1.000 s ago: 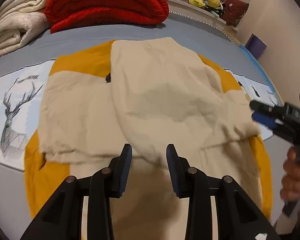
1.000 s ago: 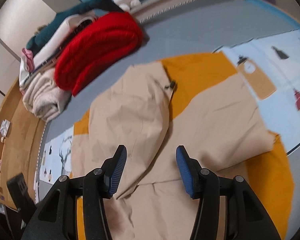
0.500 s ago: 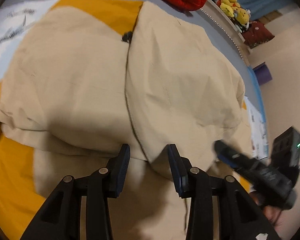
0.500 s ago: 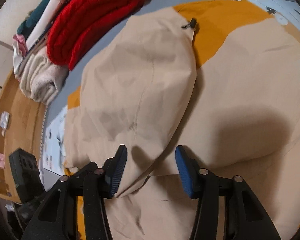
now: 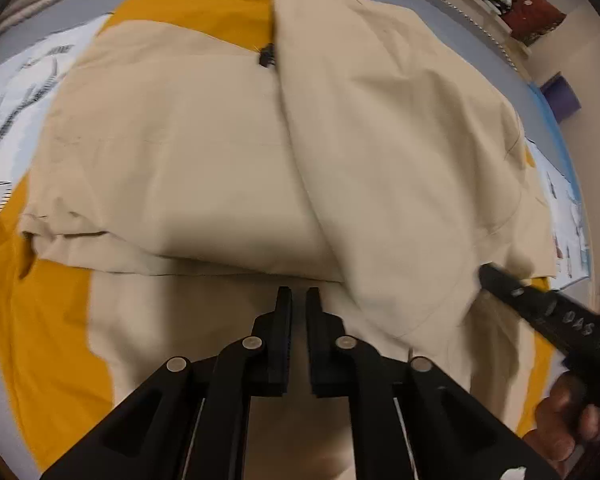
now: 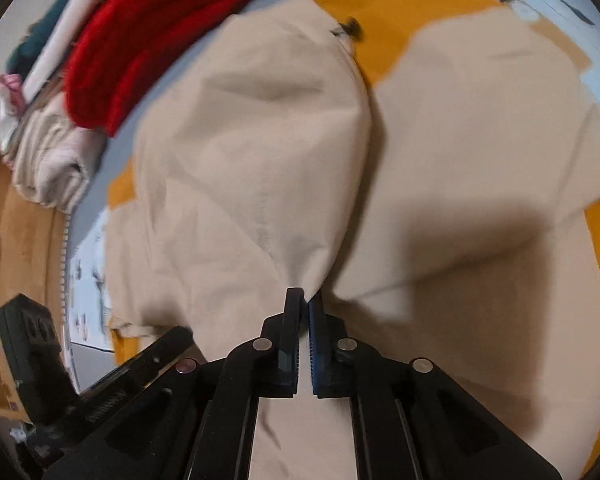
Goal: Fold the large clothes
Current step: 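Open the left gripper and withdraw it from the folded hood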
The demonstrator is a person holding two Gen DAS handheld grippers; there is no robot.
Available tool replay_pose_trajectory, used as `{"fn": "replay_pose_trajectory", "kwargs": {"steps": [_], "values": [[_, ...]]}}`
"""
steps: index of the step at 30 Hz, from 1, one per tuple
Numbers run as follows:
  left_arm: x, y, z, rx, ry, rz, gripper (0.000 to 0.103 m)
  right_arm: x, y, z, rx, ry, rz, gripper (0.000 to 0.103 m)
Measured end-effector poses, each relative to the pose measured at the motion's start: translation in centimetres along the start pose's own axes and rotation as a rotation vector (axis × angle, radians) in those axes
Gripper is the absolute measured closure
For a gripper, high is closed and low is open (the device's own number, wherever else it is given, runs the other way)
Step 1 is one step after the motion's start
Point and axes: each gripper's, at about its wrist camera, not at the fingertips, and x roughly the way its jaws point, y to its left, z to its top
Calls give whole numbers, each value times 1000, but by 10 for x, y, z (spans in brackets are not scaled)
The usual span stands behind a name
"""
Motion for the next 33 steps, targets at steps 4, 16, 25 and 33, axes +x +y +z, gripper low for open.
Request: {"fn": "replay_pose_trajectory", "kwargs": {"steps": [4,16,25,33], "values": [[-29,-11,2,45,-111,41,98,-31,13,7,-79,-148,-124,88],[-79,-36,-7,84,-172,-3,97,13,22,22,-236,-99,-156,58],[-109,-6,-12,53,-204,5,90,-27,63,6,-288,-247,-150,58],[-127,1,-17,31,-229,15,89,16,90,-29,-508,-41,-179,55]]}}
